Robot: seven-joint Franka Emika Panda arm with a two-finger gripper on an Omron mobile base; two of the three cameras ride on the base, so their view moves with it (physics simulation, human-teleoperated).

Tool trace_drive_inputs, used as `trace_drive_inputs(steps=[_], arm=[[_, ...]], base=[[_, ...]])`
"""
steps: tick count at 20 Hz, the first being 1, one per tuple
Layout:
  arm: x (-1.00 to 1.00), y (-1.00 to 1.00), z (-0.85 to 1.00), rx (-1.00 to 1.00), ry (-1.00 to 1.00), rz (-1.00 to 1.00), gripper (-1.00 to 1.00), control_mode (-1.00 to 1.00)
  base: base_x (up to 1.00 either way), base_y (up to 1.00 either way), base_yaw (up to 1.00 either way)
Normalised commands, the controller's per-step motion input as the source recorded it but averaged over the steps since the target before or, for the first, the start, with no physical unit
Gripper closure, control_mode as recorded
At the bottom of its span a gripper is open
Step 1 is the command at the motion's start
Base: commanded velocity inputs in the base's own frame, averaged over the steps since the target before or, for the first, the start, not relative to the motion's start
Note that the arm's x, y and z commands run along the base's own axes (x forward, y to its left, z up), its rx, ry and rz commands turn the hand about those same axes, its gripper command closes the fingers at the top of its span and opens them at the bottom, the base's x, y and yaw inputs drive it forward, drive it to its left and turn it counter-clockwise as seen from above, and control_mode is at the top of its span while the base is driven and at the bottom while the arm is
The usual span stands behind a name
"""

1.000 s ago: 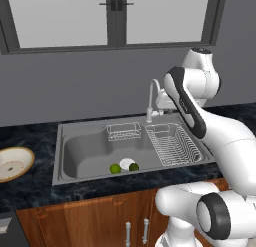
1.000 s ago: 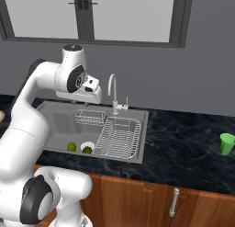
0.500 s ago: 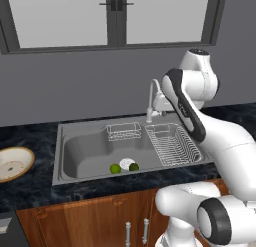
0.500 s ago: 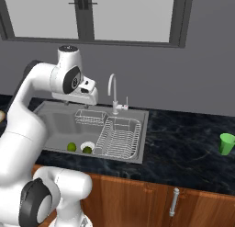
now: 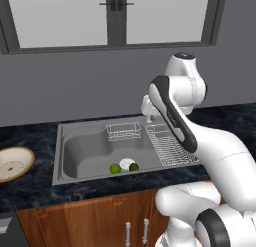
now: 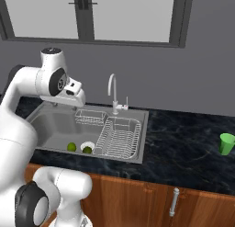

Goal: Remove the lime and lime from the sink. Then move the bowl and cup from the counter to the sink for washing.

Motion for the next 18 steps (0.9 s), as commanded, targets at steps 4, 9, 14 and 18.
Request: trace_drive_inputs(steps=[4,9,14,18], arm=[[-0.02,0.44,-0.08,0.00,0.00,0.00,-1.00,-1.00],[0.00,0.32,-0.17,0.01,0.00,0.00,-1.00,-1.00],[0.11,0.23,-0.22,0.01,0.00,0.00,-1.00,-1.00],[0.21,0.11,-0.19,0.00,0.11,0.00,-1.00,-1.00]], base=[[0.00,0.00,0.00],[0.00,0.00,0.00],[0.00,0.00,0.00],[0.00,0.00,0.00]])
